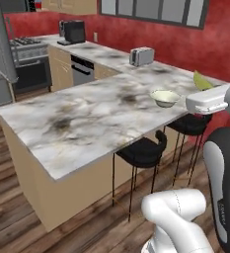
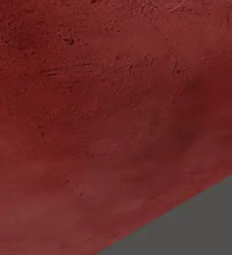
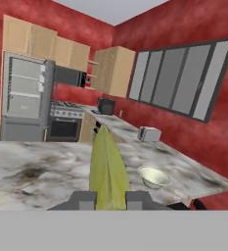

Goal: There is a bowl on the dining counter. Grab a lemon wedge from the fridge and place it in the bowl. Then get the liquor bottle and glass cup from the cabinet and place them next to the bowl.

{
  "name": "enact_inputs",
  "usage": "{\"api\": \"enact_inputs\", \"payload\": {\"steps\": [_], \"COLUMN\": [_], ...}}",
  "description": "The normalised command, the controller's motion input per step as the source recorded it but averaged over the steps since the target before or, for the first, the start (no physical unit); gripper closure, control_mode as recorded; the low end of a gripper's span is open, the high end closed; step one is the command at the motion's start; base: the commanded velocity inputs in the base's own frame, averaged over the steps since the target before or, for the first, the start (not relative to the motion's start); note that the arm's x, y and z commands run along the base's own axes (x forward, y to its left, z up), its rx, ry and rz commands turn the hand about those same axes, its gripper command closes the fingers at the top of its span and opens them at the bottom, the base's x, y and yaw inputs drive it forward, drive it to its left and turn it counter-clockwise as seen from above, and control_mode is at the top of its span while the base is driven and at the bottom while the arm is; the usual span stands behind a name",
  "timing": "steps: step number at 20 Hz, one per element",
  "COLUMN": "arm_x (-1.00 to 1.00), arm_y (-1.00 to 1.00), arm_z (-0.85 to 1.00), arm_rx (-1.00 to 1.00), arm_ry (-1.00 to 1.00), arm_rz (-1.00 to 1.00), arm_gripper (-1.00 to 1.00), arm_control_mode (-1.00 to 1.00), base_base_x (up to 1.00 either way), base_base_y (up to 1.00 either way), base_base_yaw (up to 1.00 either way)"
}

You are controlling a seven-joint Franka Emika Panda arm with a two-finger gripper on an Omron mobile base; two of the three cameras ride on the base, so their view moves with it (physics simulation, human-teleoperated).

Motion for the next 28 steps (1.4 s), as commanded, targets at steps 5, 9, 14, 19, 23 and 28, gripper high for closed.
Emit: {"api": "enact_inputs", "payload": {"steps": [5,9,14,19,23,28], "arm_x": [0.00,0.00,0.00,0.00,0.00,0.00], "arm_y": [0.00,0.00,0.00,0.00,0.00,0.00], "arm_z": [0.00,0.00,0.00,0.00,0.00,0.00], "arm_rx": [0.00,0.00,0.00,0.00,0.00,0.00], "arm_ry": [0.00,0.00,0.00,0.00,0.00,0.00], "arm_rz": [0.00,0.00,0.00,0.00,0.00,0.00], "arm_gripper": [1.00,1.00,1.00,1.00,1.00,1.00], "arm_control_mode": [1.00,1.00,1.00,1.00,1.00,1.00], "base_base_x": [0.23,0.35,0.49,0.49,0.62,0.82], "base_base_y": [-1.00,-1.00,-0.87,-0.76,-0.69,-0.32], "base_base_yaw": [0.15,0.22,0.36,0.43,0.44,0.37]}}
